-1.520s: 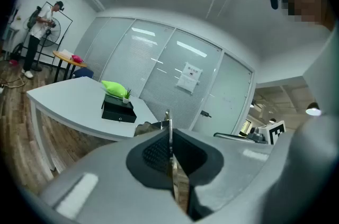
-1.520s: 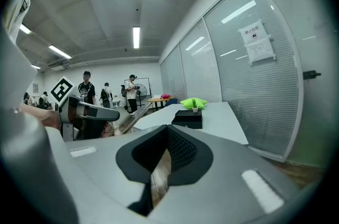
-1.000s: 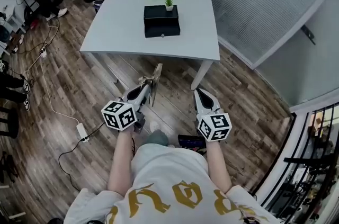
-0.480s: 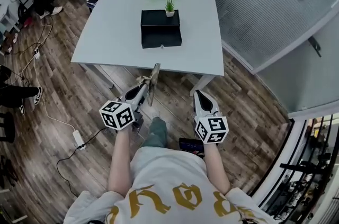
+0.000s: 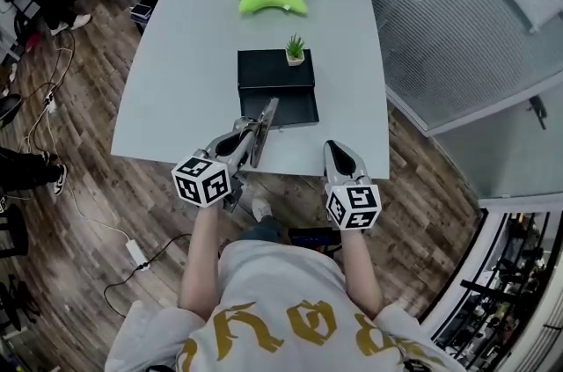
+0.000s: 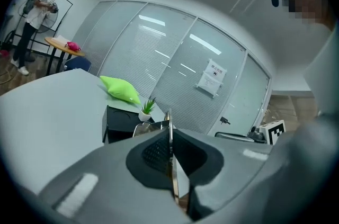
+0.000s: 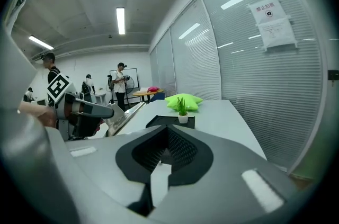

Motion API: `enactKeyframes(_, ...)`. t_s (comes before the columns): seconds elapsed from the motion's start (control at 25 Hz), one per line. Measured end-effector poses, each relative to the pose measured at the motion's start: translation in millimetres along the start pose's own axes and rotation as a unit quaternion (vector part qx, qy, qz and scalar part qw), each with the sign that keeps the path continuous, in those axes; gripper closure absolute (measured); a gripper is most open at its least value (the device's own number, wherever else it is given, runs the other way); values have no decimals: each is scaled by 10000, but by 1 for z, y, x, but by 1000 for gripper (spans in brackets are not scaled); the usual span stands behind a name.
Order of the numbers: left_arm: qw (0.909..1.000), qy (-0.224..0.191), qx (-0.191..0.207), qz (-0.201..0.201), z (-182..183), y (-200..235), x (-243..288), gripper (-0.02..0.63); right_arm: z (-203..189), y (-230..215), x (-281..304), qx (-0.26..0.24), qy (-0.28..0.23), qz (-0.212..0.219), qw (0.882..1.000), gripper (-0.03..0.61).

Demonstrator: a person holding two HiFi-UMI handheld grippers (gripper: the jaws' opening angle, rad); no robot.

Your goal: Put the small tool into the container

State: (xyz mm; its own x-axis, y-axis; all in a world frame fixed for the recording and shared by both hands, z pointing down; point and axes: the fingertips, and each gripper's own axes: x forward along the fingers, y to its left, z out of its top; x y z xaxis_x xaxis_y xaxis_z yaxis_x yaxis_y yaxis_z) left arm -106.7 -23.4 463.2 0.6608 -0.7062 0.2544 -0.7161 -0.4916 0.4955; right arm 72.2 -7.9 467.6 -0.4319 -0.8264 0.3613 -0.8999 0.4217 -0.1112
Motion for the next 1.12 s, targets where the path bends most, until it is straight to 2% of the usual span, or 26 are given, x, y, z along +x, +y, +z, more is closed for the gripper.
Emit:
enactKeyframes(0.24, 9997, 186, 45, -162, 22, 39, 35, 608, 18, -26, 55, 35, 24, -261, 9996, 557)
enactKeyframes(0.56, 9988, 343, 37, -362, 36, 52, 73, 608, 34, -41, 78, 81, -27, -394, 9992, 557)
enactKeyframes(0.96, 9973, 565, 234, -395, 38, 61, 94, 607, 26, -38, 105, 151, 79, -153, 9997, 557)
enactKeyframes(1.12, 9920, 936, 733, -415, 31, 59, 105, 608, 24, -46, 110, 165, 132, -111, 9997, 557)
